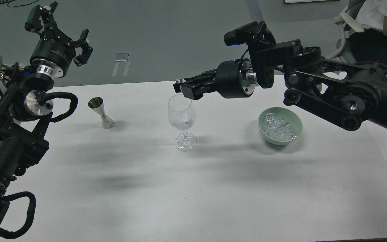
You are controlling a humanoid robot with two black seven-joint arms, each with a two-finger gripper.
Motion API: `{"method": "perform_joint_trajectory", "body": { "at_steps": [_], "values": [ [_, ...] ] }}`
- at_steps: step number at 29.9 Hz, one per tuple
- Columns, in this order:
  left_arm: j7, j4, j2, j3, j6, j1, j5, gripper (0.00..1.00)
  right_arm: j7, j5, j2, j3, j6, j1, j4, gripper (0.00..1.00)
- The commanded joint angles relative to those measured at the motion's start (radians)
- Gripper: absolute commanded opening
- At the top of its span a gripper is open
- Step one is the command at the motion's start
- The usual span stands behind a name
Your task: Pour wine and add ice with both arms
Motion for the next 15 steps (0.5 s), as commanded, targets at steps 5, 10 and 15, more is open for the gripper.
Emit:
{"method": "perform_joint_trajectory", "body": {
  "at_steps": [5,10,15],
  "values": [
    [-0.001,0.000,0.000,0.000,0.000,0.000,-0.002,0.98,0.000,-0.002,0.101,0.001,-0.002,0.001,-0.068,0.00],
    [-0.001,0.001,0.019,-0.008,-0.008,0.002,-0.003,0.98,0.002,-0.019,0.143,0.001,-0.003,0.001,-0.106,0.00],
    [-0.001,0.015,0.022,-0.015,-0.009,0.002,-0.003,0.98,0.002,-0.042,0.144,-0.001,-0.002,0.001,-0.112,0.00]
  ]
}}
